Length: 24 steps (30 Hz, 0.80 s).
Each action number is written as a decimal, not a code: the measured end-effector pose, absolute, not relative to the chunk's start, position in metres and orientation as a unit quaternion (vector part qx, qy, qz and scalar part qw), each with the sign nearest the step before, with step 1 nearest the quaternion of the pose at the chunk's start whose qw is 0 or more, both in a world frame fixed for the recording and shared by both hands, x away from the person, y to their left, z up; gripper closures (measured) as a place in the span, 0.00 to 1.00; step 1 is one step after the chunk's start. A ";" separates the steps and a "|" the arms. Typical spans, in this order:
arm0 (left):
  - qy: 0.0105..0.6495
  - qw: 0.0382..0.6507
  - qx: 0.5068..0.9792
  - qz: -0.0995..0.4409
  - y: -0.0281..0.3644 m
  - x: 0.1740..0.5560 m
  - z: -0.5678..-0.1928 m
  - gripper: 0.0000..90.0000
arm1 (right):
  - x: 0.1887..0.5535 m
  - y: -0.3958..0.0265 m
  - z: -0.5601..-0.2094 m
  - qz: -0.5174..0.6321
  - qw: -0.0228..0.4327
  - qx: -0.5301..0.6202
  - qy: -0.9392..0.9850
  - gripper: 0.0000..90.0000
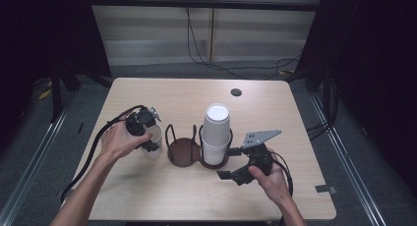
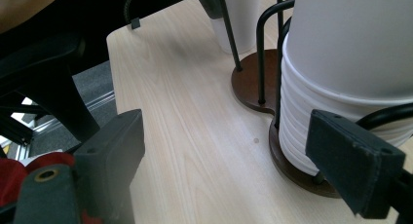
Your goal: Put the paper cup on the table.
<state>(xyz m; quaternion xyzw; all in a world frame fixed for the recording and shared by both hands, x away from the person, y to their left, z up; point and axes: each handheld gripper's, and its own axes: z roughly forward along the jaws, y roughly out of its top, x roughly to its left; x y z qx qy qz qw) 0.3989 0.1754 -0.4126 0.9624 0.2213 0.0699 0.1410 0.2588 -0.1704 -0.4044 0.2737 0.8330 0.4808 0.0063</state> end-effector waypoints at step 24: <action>0.253 0.239 0.937 0.041 0.230 0.388 -0.437 0.11 | 0.259 -0.172 -0.404 0.482 0.007 0.271 0.833 0.16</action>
